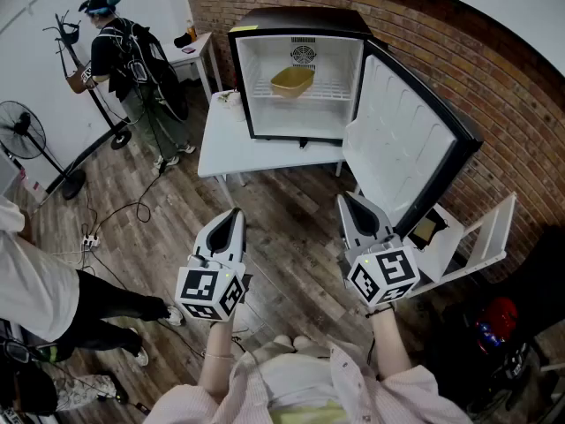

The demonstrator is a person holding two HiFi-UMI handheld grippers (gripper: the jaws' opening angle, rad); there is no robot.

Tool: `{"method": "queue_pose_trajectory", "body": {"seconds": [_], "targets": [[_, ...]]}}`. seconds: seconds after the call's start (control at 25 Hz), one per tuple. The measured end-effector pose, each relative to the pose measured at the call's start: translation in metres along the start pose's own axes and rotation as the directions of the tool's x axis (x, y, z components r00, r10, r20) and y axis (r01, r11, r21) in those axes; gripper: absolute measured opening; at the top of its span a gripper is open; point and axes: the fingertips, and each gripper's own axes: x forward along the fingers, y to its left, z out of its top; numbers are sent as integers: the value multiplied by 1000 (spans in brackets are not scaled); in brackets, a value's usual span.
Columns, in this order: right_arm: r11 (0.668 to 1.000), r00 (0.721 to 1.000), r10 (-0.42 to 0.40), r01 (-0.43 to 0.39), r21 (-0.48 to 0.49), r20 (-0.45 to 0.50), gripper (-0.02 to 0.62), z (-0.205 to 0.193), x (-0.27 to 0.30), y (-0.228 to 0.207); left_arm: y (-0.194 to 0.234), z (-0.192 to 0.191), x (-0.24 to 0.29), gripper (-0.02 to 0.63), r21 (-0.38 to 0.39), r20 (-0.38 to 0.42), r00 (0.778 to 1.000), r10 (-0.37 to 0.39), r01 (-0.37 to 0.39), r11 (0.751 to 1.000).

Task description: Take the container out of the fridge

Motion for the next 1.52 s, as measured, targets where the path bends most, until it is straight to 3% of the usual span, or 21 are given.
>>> {"method": "queue_pose_trajectory", "body": {"seconds": [0.6,1.08,1.52], "targets": [[999,1000,30,-30,28,9,9,-13,-4,-7,-9,-11,-8,-11,-9,-8,999,52,-52,999],[999,1000,24,-24,36,-9,150,-23,-2,-5,-7,-18,-21,-11,-21,-26,996,91,-91,996],[1000,999,26,-25,14,-39,170,-39,35,-18,15,-30,9,-11,-36,-49,995,90,-92,995]]}}
